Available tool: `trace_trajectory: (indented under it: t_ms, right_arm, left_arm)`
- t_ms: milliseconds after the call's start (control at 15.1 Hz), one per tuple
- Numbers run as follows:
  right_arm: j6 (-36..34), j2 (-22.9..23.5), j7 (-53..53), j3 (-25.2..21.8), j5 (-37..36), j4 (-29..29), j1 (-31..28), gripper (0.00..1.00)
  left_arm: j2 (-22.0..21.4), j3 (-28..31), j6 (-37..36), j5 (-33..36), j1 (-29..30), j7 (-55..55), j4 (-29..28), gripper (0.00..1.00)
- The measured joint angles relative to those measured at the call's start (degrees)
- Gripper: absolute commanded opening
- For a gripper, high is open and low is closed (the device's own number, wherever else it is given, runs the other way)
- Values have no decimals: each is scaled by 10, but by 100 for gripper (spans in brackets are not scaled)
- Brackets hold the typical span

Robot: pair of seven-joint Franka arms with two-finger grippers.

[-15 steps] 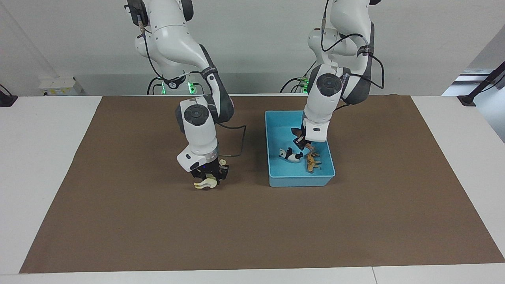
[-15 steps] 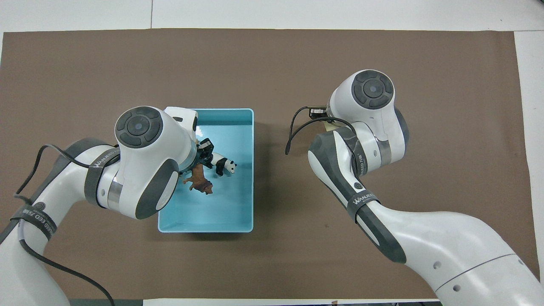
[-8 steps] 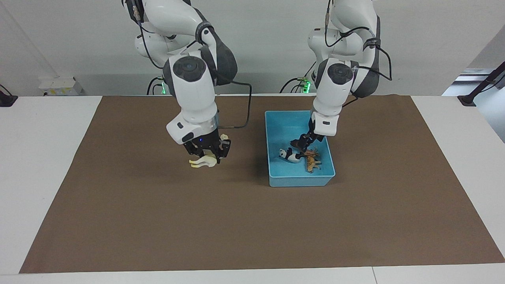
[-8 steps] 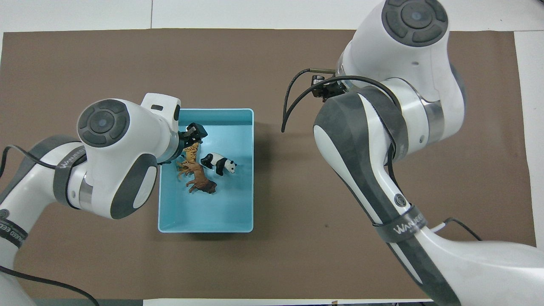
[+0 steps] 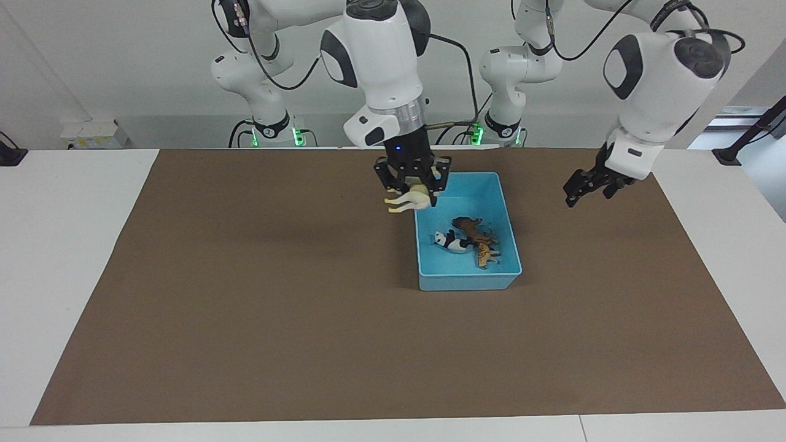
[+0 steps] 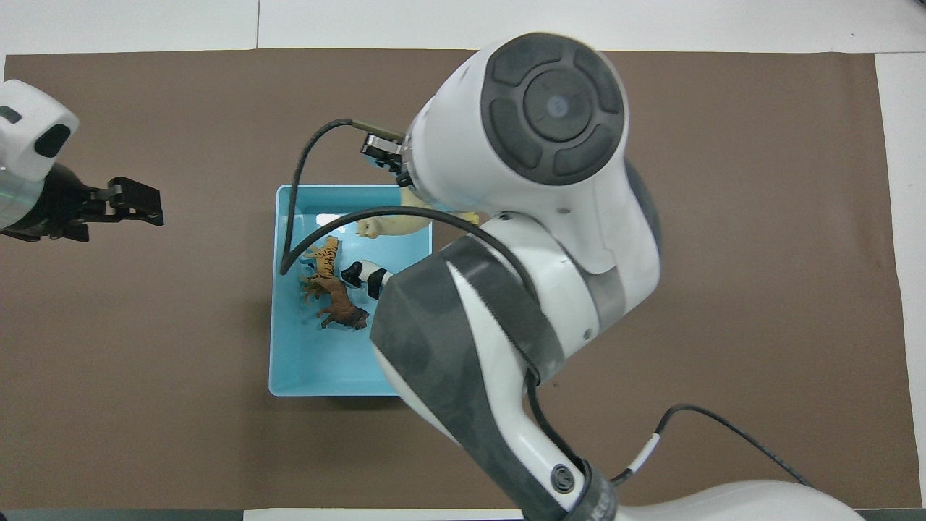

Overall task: Put all toys into storage box
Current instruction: 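Carry the cream horse into the box with the right gripper while the left withdraws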

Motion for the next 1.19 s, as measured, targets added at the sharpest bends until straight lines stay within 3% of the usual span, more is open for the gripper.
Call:
trace_trajectory:
  t_ms: [199,398,464,531,929,1194]
  right_arm:
    - [74,43,18,0,18,-1,24,0]
    - [162,119,35,0,15,-2,56,0]
    - [183,141,36,0,14,-2,64,83]
    - [198,156,36,-1,14,-2,67,100]
    - [181,147,93,-9,5,8,67,100]
    - [97,76,77,-34,-63,11,37,100]
  left_arm:
    - [-25,-7,-46,5,4,42,0,100]
    - [-39,-15,-53,6,-2,43,-19,100]
    - [-40,-15,-53,6,-2,43,-23,100]
    - [-40,-15,-51,6,-2,43,-24,100]
    - [-40,-14,-51,7,-1,46,-12,100]
    - [-40,-14,-52,7,-2,58,-10,100]
